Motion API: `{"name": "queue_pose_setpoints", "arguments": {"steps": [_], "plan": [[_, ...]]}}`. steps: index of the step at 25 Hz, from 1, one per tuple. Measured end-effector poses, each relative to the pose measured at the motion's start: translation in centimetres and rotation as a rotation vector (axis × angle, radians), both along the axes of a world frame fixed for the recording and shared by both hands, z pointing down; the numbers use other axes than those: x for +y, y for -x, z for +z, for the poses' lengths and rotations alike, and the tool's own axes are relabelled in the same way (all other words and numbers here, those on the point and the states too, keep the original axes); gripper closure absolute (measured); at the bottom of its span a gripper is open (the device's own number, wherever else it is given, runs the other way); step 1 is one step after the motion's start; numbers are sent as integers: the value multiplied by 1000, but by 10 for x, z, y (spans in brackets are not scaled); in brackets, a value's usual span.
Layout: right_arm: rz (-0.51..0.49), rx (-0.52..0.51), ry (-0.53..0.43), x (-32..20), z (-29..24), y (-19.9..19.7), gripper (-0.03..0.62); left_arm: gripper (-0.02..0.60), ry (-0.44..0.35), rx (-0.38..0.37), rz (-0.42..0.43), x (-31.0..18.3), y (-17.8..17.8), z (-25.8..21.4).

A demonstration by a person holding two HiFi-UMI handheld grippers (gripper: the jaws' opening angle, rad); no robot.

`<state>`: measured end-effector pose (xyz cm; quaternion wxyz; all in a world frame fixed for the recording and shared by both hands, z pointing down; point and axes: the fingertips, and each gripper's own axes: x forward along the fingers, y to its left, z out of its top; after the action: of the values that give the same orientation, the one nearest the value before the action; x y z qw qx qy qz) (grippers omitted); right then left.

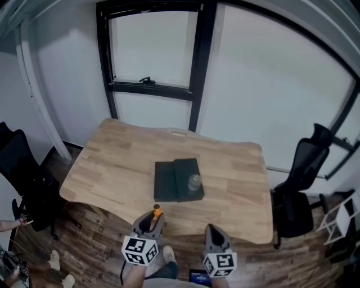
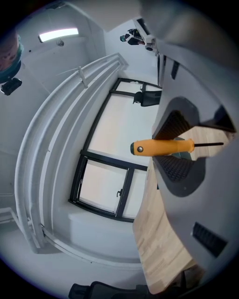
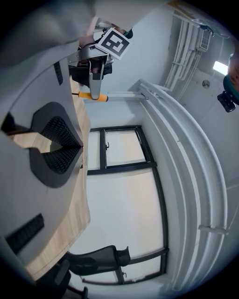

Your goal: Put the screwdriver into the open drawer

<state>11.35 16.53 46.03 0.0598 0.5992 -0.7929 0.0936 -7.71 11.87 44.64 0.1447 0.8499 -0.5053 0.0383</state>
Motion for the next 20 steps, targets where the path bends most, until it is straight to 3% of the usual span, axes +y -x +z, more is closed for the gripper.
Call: {"name": "queue_pose_setpoints", "arguments": {"steps": [12, 20], "plan": [[21, 4, 50, -114, 11, -10, 597, 474, 43, -1, 16, -117, -9, 11], [67, -3, 48, -158, 15, -18, 597, 474, 40, -7, 37, -167, -7, 12]]}}
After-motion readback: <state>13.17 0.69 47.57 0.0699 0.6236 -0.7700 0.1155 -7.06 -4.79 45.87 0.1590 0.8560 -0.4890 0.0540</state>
